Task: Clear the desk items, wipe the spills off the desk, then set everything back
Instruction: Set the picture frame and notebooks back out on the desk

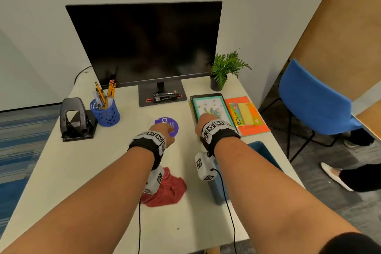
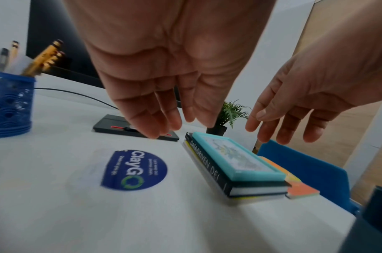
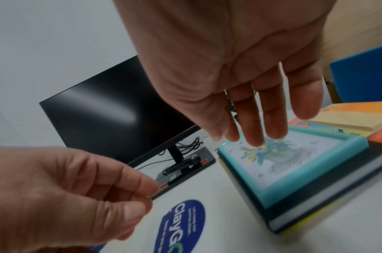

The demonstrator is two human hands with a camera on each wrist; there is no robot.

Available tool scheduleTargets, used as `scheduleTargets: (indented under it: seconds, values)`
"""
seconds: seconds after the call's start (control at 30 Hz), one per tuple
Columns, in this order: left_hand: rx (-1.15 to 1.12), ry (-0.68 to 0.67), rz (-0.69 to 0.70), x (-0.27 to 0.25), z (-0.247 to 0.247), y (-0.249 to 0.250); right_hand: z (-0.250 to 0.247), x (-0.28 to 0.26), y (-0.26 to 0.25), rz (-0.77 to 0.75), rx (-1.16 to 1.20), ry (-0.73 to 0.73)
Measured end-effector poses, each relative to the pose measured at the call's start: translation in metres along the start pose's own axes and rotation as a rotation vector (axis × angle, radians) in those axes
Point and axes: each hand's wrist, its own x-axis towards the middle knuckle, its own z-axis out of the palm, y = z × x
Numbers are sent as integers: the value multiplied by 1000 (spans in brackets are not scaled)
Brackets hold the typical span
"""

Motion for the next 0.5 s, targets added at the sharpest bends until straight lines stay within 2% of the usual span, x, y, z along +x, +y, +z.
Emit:
scheduleTargets:
  seconds: [0.13, 0.23, 0.5]
  values:
    - [-64, 16, -14, 19, -2, 28, -21, 22, 30, -31, -42, 14]
    - [-131, 17, -38, 29, 3, 44, -32, 36, 48, -46, -78, -38]
    - [-219, -30, -152, 45, 24, 62, -28, 71, 82, 3, -131, -128]
